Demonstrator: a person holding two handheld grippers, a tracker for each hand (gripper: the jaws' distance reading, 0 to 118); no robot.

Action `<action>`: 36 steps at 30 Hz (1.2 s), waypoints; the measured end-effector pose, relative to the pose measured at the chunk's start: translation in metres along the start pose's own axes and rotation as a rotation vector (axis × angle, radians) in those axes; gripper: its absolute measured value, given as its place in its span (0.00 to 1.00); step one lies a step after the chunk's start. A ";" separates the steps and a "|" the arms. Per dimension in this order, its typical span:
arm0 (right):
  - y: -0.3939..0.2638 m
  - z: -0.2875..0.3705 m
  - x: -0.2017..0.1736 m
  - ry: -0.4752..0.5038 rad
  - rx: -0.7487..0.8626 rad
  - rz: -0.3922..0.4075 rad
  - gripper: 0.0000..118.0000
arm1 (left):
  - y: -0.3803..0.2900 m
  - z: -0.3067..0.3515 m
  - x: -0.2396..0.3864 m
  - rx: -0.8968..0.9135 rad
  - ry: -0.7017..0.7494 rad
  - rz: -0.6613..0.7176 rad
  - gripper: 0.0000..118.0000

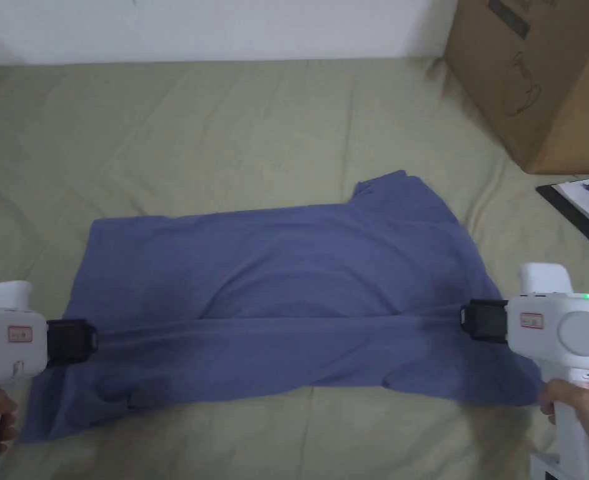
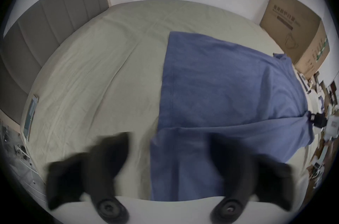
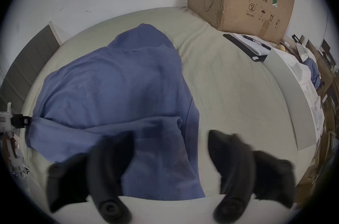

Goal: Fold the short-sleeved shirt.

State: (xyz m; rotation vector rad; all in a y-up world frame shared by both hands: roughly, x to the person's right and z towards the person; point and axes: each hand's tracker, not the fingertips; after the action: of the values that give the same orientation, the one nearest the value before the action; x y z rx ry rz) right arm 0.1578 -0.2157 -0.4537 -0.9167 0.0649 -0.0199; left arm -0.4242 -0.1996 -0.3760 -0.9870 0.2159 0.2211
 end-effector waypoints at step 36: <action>-0.095 0.088 0.010 0.004 0.046 -0.164 0.37 | -0.077 0.033 -0.001 -0.040 0.042 0.069 0.05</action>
State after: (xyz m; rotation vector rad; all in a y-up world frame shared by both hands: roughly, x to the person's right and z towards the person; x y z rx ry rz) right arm 0.1750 -0.2040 -0.3250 -0.8742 -0.0072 -0.1744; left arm -0.4013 -0.2134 -0.2967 -1.0256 0.2852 0.2686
